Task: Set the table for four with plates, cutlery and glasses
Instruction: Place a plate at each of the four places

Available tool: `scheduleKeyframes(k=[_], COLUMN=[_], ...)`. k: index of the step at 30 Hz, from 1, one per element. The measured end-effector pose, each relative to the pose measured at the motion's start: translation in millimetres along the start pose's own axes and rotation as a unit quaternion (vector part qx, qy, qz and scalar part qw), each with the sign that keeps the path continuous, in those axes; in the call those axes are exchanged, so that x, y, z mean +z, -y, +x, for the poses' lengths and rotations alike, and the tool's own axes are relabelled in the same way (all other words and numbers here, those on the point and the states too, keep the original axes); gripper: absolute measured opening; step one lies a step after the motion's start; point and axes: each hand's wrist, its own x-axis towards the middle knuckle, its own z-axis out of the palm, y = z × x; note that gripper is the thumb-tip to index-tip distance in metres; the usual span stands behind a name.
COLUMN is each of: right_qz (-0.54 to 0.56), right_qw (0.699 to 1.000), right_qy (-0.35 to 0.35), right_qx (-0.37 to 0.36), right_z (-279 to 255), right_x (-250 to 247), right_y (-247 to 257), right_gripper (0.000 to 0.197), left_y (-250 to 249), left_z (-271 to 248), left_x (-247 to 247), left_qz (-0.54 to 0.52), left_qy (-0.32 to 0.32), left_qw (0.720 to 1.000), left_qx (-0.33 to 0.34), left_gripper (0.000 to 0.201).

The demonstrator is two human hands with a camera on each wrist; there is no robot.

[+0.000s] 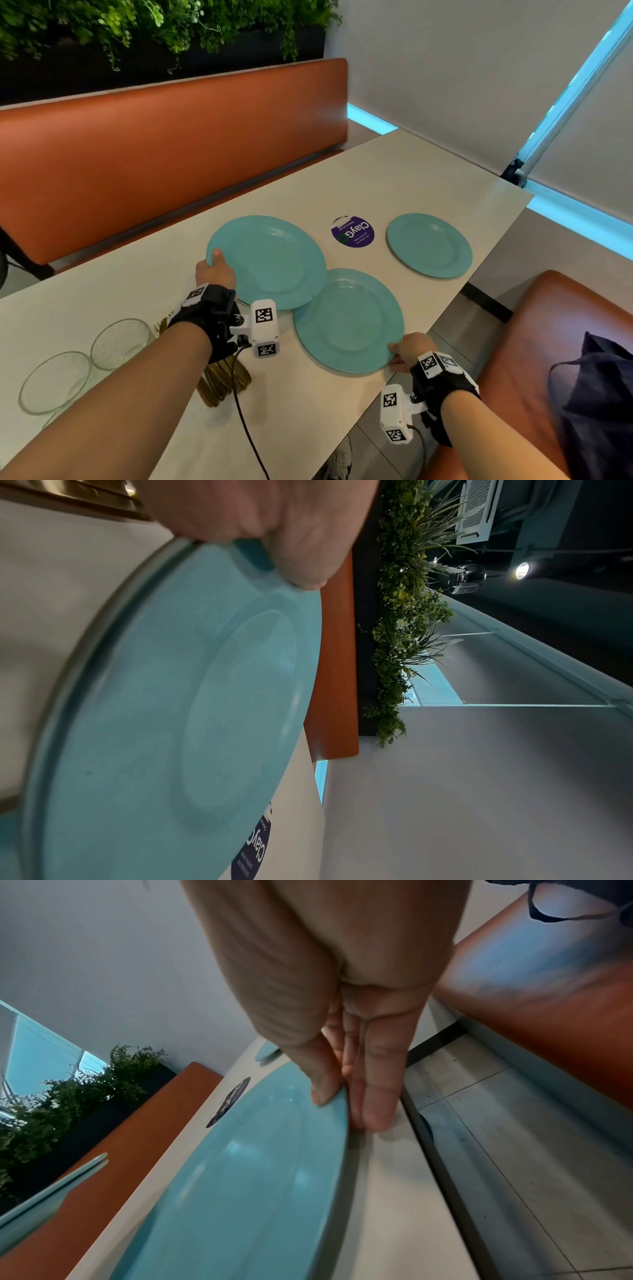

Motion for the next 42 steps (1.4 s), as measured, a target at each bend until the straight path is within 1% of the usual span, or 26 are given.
scheduleKeyframes(k=[4, 8, 12, 14, 16, 17, 19, 21, 22, 23, 24, 25, 26, 29, 32, 33, 35, 38, 40, 42], right_qz=[-0.014, -0.031, -0.025, -0.04, -0.078, -0.091, -0.093, -0.064, -0.02, 0.035, 0.074, 0.106, 0.12, 0.141, 0.185, 0.21, 0.252, 0.271, 0.28, 0.283], right_qw=[1.0, 0.999, 0.999, 0.996, 0.991, 0.989, 0.987, 0.99, 0.994, 0.995, 0.993, 0.99, 0.988, 0.983, 0.976, 0.971, 0.96, 0.95, 0.944, 0.94], right_qy=[-0.007, -0.036, -0.028, -0.056, -0.094, -0.112, -0.124, -0.095, -0.06, -0.022, 0.017, 0.046, 0.066, 0.084, 0.094, 0.092, 0.103, 0.135, 0.15, 0.159], right_qx=[0.005, 0.025, 0.038, 0.05, 0.046, 0.024, -0.041, -0.086, -0.094, -0.094, -0.092, -0.085, -0.075, -0.085, -0.07, -0.068, -0.066, -0.076, -0.089, -0.104], right_z=[-3.8, 1.8, -4.9, -13.9, -23.8, -24.5, -29.6, -22.5, -19.1, -16.0, -13.1, -12.8, -9.7, 6.4, 34.9, 42.1, 55.4, 74.5, 86.4, 98.4], right_x=[2.5, 4.2, 4.1, 0.4, -2.2, -3.3, -1.7, 6.1, 10.2, 14.4, 16.7, 16.7, 15.0, 8.3, 1.1, -1.5, -5.7, -8.3, -8.4, -6.3], right_y=[0.5, -3.0, 3.9, 13.2, 27.0, 33.8, 53.5, 74.1, 84.1, 94.6, 105.2, 116.6, 125.8, 150.0, 175.3, 184.6, 205.9, 237.1, 255.0, 269.4], right_gripper=[0.019, 0.016, 0.012, 0.024, 0.037, 0.042, 0.048, 0.056, 0.055, 0.042, 0.024, 0.021, 0.023, 0.022, 0.01, 0.011, 0.02, 0.03, 0.03, 0.03], left_y=[0.6, 2.5, 1.9, 1.1, 0.7, -0.3, -0.6, 1.3, 0.3, -2.3, -5.6, -8.7, -11.6, -16.9, -23.7, -27.2, -33.7, -41.3, -47.6, -52.1], left_z=[0.5, -1.6, -5.5, -6.8, -5.7, -6.3, -4.7, -0.5, 0.5, -0.4, -2.0, -2.4, -1.9, 7.8, 27.2, 32.1, 43.3, 59.4, 69.5, 78.7], left_x=[3.3, 7.5, 10.0, 12.2, 15.3, 17.9, 23.7, 32.8, 37.6, 42.2, 45.8, 51.3, 56.8, 70.6, 84.6, 89.3, 101.2, 121.4, 134.4, 143.2], left_qz=[0.008, 0.005, 0.001, -0.01, -0.025, -0.032, -0.045, -0.048, -0.041, -0.042, -0.058, -0.066, -0.077, -0.082, -0.097, -0.109, -0.135, -0.151, -0.175, -0.19], left_qy=[0.001, 0.008, 0.017, 0.027, 0.036, 0.041, 0.045, 0.074, 0.084, 0.092, 0.1, 0.104, 0.11, 0.099, 0.066, 0.062, 0.053, 0.038, 0.019, 0.007], left_qw=[1.0, 1.0, 1.0, 1.0, 0.999, 0.998, 0.998, 0.996, 0.995, 0.994, 0.992, 0.99, 0.989, 0.991, 0.992, 0.991, 0.988, 0.986, 0.982, 0.979], left_qx=[0.003, 0.004, -0.002, -0.007, -0.013, -0.018, -0.026, -0.031, -0.032, -0.039, -0.05, -0.061, -0.061, -0.047, -0.046, -0.047, -0.053, -0.057, -0.066, -0.072], left_gripper=[0.055, 0.055, 0.054, 0.054, 0.054, 0.054, 0.055, 0.05, 0.048, 0.048, 0.048, 0.048, 0.047, 0.043, 0.038, 0.036, 0.035, 0.042, 0.047, 0.047])
